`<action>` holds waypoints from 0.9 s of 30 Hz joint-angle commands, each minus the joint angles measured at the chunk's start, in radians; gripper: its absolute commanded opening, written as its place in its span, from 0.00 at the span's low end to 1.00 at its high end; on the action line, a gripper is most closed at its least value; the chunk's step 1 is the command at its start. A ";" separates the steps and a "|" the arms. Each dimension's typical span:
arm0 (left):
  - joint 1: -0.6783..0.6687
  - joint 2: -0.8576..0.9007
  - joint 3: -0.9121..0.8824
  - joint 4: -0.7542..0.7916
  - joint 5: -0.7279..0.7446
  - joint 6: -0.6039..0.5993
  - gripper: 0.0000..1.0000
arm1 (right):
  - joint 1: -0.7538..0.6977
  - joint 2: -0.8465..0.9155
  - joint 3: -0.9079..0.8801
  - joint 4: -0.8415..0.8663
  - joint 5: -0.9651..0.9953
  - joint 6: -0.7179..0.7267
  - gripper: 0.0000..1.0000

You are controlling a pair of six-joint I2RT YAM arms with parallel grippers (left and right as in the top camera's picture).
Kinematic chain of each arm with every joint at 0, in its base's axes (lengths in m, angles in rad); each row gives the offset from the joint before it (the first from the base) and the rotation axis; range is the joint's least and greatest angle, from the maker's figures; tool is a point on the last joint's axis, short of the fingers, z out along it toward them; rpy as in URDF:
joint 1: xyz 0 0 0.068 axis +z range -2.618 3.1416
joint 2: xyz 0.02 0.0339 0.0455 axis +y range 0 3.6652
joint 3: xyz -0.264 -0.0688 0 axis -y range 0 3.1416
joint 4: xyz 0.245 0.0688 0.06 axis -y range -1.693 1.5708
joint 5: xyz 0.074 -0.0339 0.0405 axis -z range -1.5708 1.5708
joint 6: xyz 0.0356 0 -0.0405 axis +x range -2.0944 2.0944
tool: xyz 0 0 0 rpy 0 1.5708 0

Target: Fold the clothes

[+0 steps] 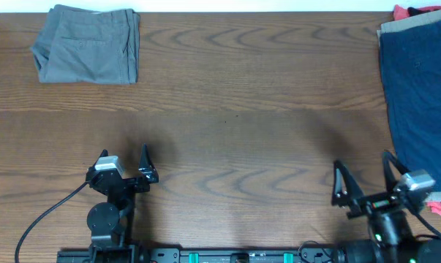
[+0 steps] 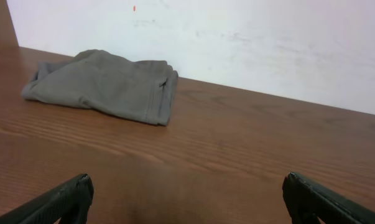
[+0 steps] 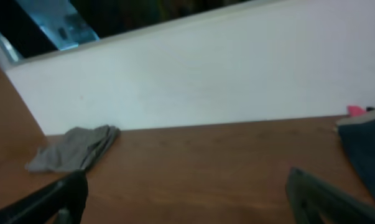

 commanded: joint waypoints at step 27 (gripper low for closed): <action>0.004 -0.008 -0.023 -0.027 -0.019 0.006 0.98 | 0.036 -0.068 -0.426 0.368 0.081 0.065 0.99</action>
